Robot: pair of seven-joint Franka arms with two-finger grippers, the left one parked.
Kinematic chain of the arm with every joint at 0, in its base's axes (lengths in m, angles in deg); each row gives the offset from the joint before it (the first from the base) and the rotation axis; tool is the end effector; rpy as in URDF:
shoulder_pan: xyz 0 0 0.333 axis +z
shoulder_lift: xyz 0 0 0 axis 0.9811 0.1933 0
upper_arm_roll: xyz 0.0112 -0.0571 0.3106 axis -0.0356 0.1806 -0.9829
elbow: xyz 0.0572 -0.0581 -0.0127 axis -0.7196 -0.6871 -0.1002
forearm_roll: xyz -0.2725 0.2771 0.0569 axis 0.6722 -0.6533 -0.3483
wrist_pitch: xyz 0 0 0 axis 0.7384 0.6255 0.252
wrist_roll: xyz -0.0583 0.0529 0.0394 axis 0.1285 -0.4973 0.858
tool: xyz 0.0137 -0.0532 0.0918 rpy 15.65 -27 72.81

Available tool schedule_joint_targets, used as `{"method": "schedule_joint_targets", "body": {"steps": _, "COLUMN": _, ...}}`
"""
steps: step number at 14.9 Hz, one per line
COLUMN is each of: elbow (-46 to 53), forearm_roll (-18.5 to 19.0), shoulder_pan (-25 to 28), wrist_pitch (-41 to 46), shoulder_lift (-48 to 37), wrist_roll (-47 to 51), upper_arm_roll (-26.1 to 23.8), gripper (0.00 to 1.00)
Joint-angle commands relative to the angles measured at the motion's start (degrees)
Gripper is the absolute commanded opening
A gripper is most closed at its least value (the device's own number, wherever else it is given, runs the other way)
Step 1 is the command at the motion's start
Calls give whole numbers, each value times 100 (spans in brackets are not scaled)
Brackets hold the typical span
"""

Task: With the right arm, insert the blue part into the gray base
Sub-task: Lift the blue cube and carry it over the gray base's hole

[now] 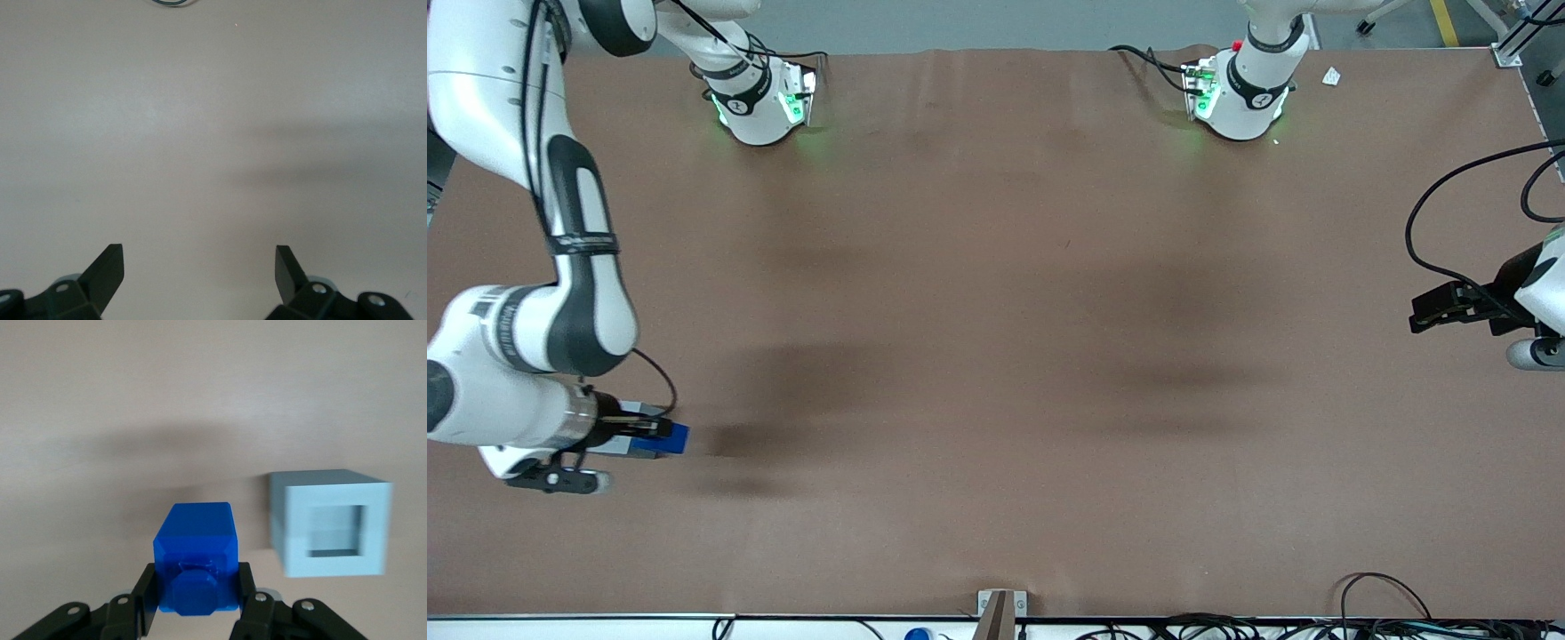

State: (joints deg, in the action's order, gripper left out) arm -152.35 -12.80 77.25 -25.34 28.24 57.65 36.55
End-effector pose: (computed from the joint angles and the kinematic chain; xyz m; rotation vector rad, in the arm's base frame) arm 0.7274 -0.0513 0.3428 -3.1177 0.1640 0.1026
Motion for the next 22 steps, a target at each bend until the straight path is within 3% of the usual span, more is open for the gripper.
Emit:
{"method": "schedule_joint_targets", "body": {"steps": 1, "elbow": 53, "forearm_roll": 71, "shoulder_pan": -244, "wrist_pitch": 69, "shoulder_lift": 44, "wrist_roll": -396, "upper_arm_roll": -85, "gripper": 1}}
{"method": "schedule_joint_targets", "body": {"steps": 7, "elbow": 123, "forearm_roll": 89, "shoulder_pan": -613, "wrist_pitch": 25, "shoulder_lift": 158, "wrist_roll": -1030, "upper_arm_roll": -84, "gripper": 1}}
{"method": "schedule_joint_targets", "body": {"steps": 22, "elbow": 290, "forearm_roll": 106, "shoulder_pan": -868, "wrist_pitch": 78, "shoulder_lift": 431, "wrist_roll": -978, "upper_arm_roll": -67, "gripper": 0}}
